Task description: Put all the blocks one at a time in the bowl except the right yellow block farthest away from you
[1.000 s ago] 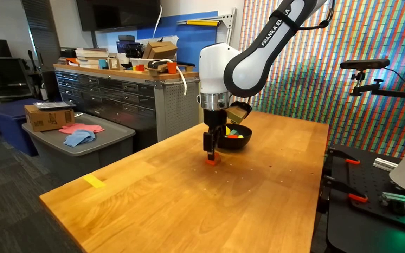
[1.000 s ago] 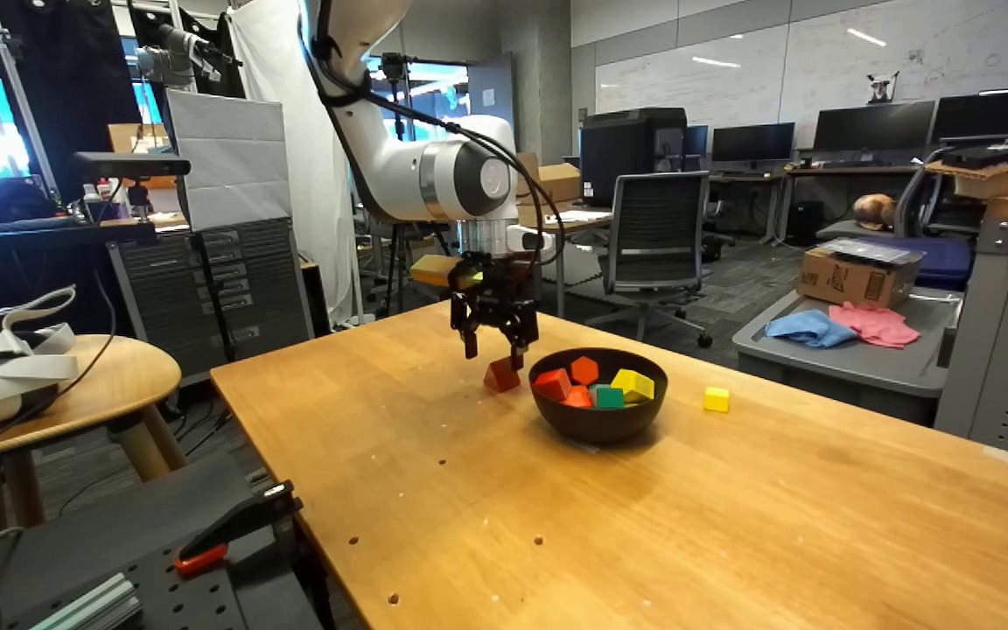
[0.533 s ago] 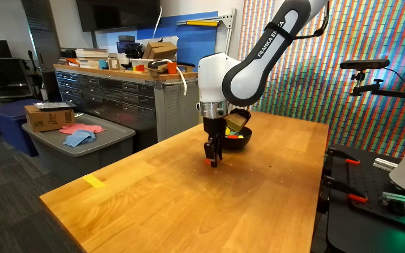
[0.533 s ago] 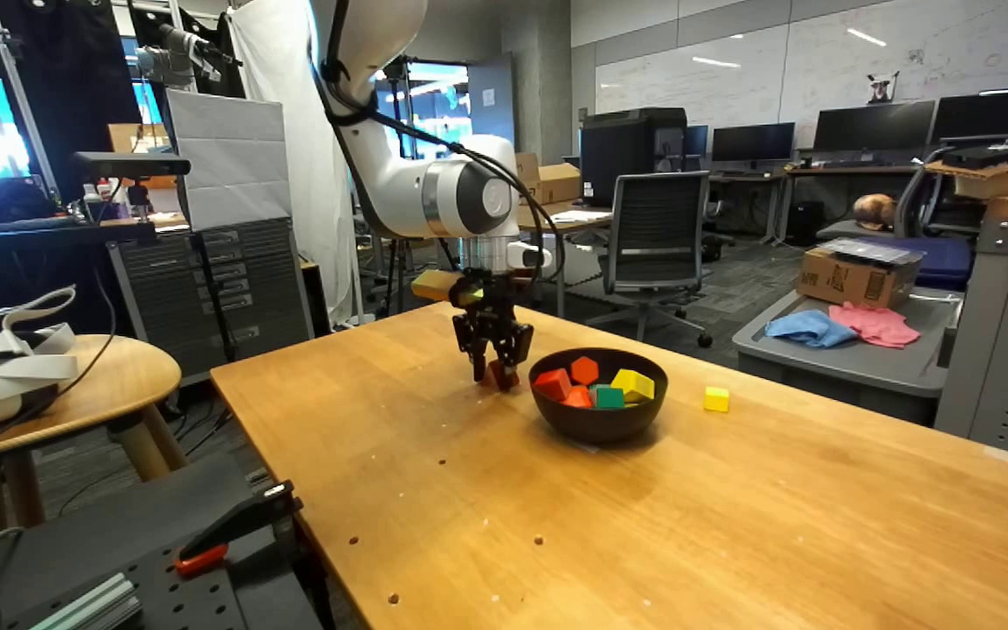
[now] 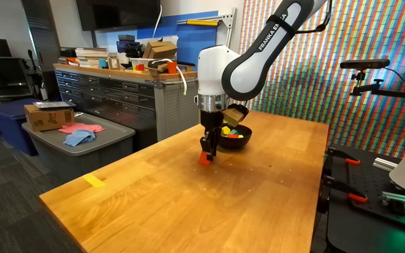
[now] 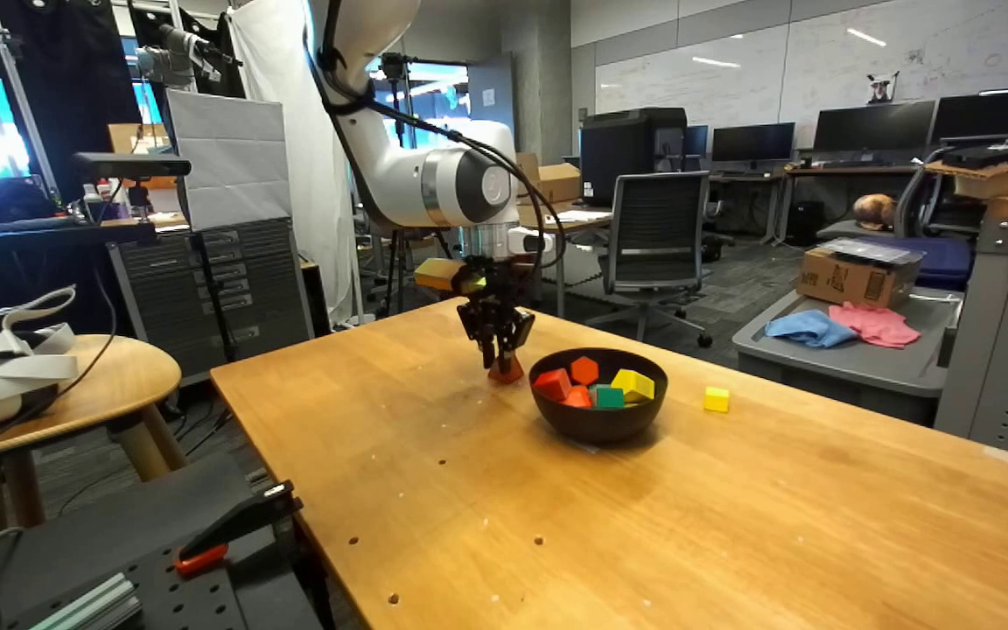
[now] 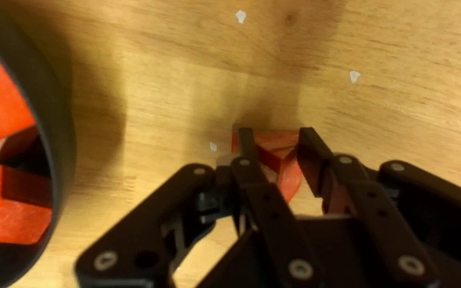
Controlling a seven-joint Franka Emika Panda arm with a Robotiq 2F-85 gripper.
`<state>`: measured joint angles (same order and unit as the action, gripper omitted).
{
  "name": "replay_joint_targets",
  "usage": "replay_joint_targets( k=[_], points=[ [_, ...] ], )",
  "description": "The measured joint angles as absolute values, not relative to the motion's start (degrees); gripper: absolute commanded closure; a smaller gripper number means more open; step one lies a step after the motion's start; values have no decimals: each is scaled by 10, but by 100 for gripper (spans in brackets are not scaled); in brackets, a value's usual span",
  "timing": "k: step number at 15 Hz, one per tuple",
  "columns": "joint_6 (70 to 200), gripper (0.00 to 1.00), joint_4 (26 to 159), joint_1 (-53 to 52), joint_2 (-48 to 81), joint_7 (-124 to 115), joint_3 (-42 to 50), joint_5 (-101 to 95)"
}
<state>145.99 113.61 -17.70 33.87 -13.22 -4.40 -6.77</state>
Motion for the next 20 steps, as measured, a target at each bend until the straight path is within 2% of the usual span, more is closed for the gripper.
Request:
replay_joint_targets(
  k=[1,2,3,4,6,7,9,10,11,13,14,16,20],
  points=[
    [1463,75,1137,-178,333,-132,-44,-68],
    [1465,60,1138,-178,328,-132,-44,-68],
    [1466,59,1139,-179,323,-132,-44,-70],
    [1464,53,1139,-180,320,-130,-42,-83],
    [1436,38,1138,-181,315,-104,-40,-116],
    [1418,54,1139,-180,313,-87,-40,-125],
    [1414,38,1139,-179,314,-84,-40,-126],
    [1414,12,1139,-179,315,-84,-40,-126],
    [1414,12,1139,-179,316,-84,-40,-126],
    [1413,1,1139,-179,317,-84,-42,-123],
    [1414,16,1140,-176,317,-84,-46,-113],
    [1422,2,1141,-170,315,-84,-55,-91],
    [1422,0,1141,-168,314,-86,-57,-85]
  ],
)
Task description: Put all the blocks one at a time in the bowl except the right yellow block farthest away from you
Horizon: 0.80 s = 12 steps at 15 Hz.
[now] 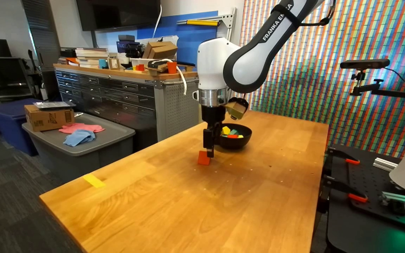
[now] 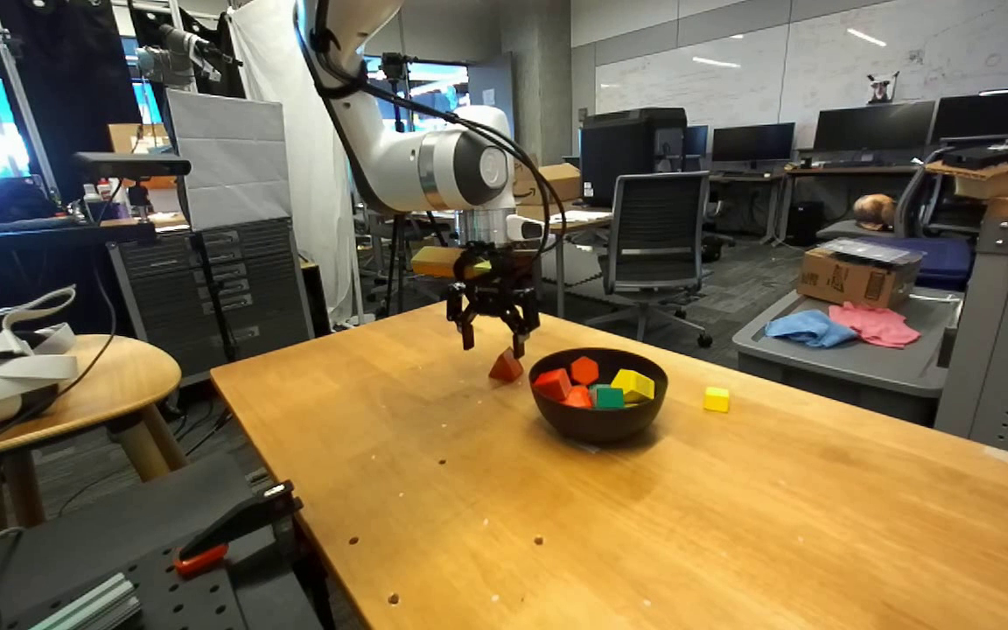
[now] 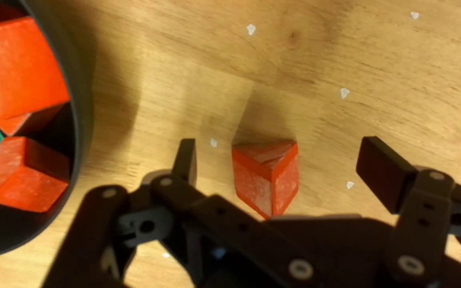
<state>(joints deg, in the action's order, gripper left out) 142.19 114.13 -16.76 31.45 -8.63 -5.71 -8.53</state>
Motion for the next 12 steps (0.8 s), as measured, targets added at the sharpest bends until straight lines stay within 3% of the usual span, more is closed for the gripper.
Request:
replay_joint_targets(
  k=[6,8,10,12],
  points=[
    [1421,0,1112,-172,354,-124,-42,-86],
    [1421,5,1089,-173,374,-127,-42,-86],
    [1421,30,1069,-174,390,-128,-42,-85],
    [1420,47,1053,-176,401,-129,-42,-85]
  ],
)
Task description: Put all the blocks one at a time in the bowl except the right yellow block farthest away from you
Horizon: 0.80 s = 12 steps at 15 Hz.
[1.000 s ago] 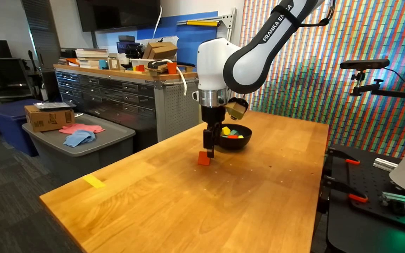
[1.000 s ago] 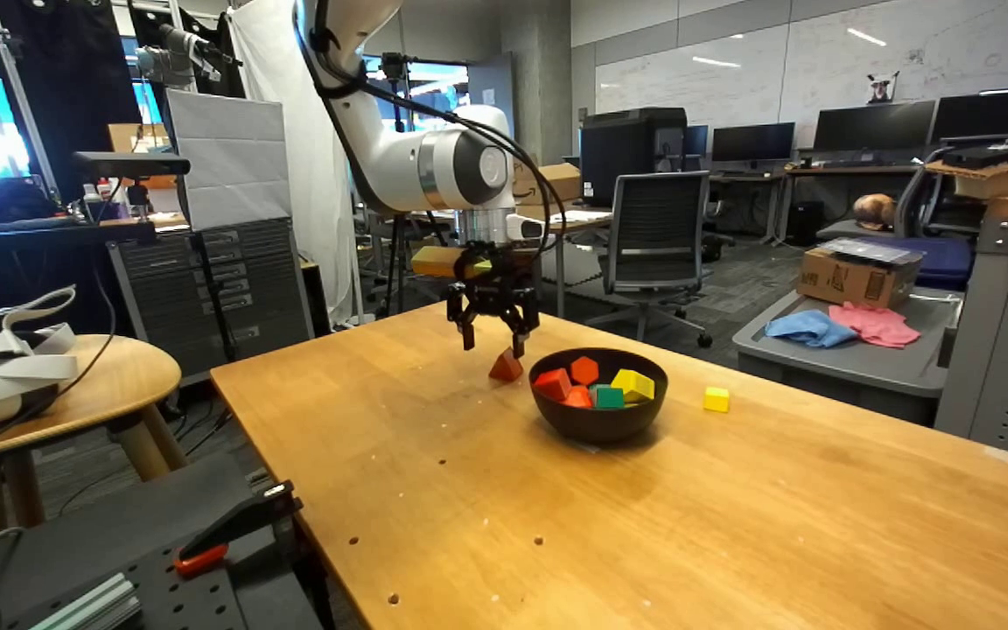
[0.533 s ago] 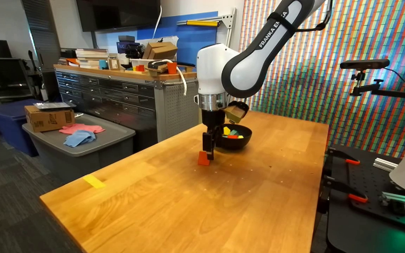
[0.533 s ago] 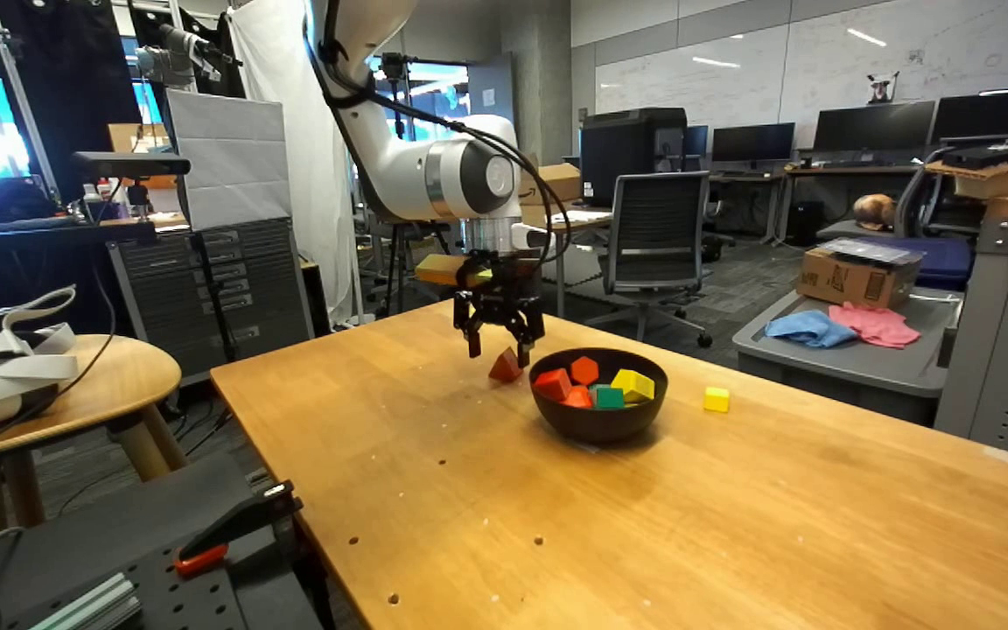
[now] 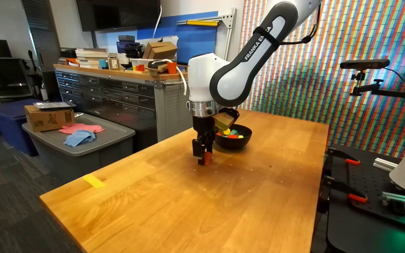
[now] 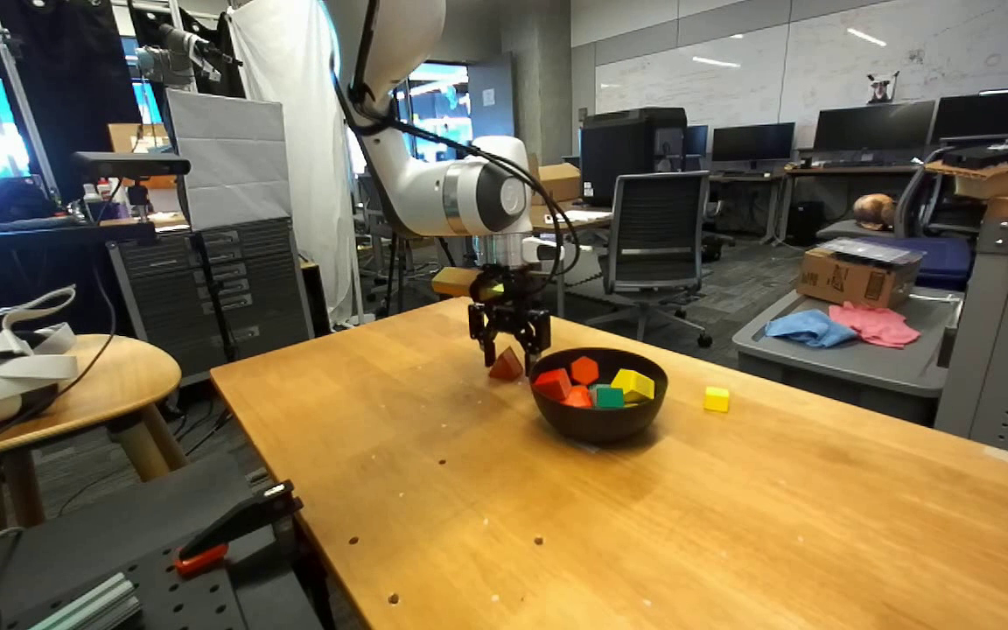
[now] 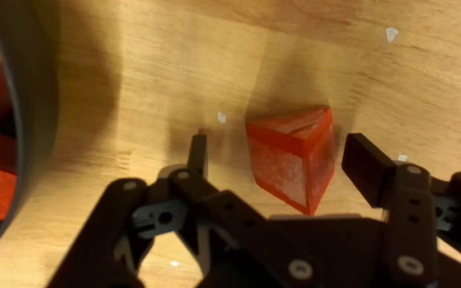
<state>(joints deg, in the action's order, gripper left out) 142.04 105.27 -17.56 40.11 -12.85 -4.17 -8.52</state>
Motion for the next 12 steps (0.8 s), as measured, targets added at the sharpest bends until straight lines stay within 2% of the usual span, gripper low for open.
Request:
replay_joint_targets(
  k=[1,3,4,12],
  points=[
    [1420,57,1047,-176,406,-130,-42,-85],
    [1419,69,1042,-179,410,-132,-43,-83],
    [1417,72,1041,-183,409,-136,-42,-83],
    [1415,73,1047,-226,394,-197,-5,-110]
  ],
)
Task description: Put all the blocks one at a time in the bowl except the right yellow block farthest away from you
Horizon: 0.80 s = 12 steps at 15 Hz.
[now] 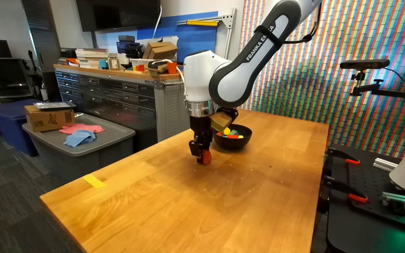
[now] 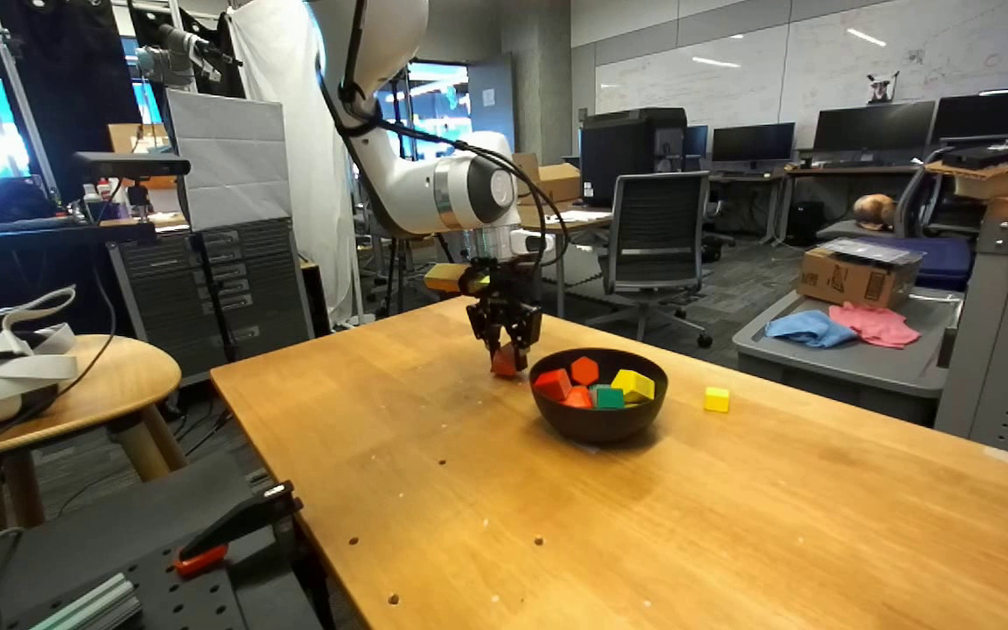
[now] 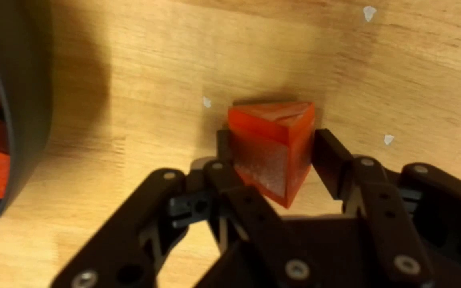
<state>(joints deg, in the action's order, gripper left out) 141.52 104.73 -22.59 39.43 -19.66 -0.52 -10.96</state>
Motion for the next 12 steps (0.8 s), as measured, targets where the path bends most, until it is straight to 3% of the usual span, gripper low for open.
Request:
replay_joint_targets(
  k=[6,12],
  points=[
    [1419,73,1102,-242,316,-261,39,-140],
    [1419,73,1173,-150,238,-252,41,-96]
  ],
)
